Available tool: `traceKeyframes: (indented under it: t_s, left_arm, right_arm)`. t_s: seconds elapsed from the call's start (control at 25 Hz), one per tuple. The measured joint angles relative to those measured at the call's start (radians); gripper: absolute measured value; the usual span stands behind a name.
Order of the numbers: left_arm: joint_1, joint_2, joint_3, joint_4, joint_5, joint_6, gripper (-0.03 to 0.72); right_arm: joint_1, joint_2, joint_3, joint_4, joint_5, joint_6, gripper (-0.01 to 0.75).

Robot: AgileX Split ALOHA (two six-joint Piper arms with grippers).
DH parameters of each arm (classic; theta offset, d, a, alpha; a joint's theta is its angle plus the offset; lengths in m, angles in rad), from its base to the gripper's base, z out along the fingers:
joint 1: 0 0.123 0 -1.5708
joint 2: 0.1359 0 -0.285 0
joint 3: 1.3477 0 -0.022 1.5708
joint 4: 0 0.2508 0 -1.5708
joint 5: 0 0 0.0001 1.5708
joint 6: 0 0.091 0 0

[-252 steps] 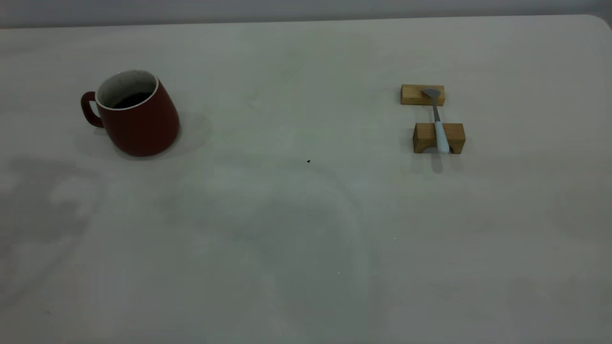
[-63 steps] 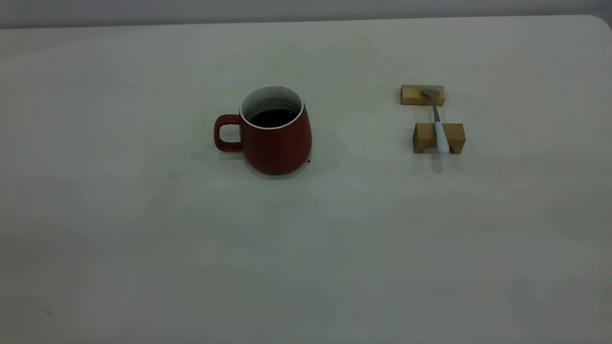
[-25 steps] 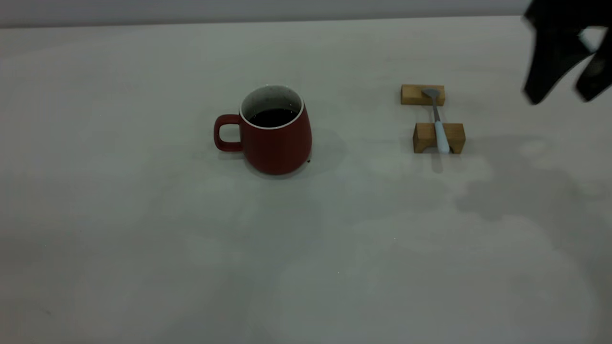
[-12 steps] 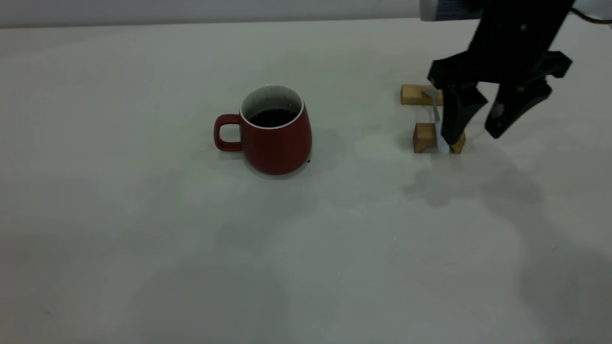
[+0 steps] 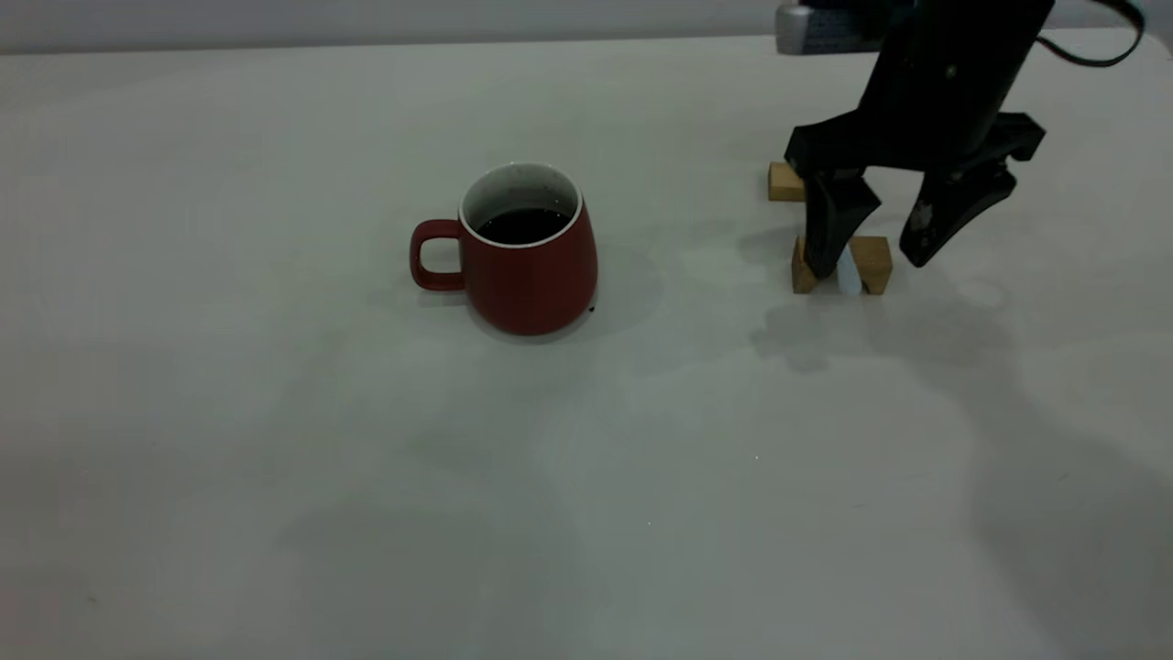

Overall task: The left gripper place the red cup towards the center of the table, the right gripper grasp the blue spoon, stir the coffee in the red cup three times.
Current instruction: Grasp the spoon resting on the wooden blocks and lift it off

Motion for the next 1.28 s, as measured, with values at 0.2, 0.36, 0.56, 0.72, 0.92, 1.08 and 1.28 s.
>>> traceKeyframes:
  t_s: [0.2,0.36,0.56,0.72,0.92,1.08,1.28]
  left_arm:
    - [0.0,0.0,0.0,0.0,0.0,0.0,0.31]
    - [0.0,0.0,0.001,0.0,0.0,0.0,0.31]
    - [0.0,0.0,0.001,0.0,0.0,0.0,0.31]
    - [0.0,0.0,0.001,0.0,0.0,0.0,0.31]
    - [0.0,0.0,0.001,0.0,0.0,0.0,0.31]
    - [0.0,0.0,0.001,0.0,0.0,0.0,0.31]
    - [0.0,0.0,0.001,0.0,0.0,0.0,0.31]
  right_arm:
    - [0.0,0.06,-0.048,-0.02,-0.002,0.026,0.731]
    - [0.0,0.097,-0.066,-0.029,-0.007,0.043,0.731]
    - [0.0,0.118,-0.066,-0.05,-0.027,0.056,0.731]
    - [0.0,0.129,-0.066,-0.097,-0.053,0.113,0.688]
    - [0.0,0.135,-0.067,-0.15,-0.064,0.16,0.481]
    - [0.0,0.134,-0.067,-0.153,-0.06,0.168,0.216]
    - [0.0,0.089,-0.067,-0.161,-0.029,0.171,0.136]
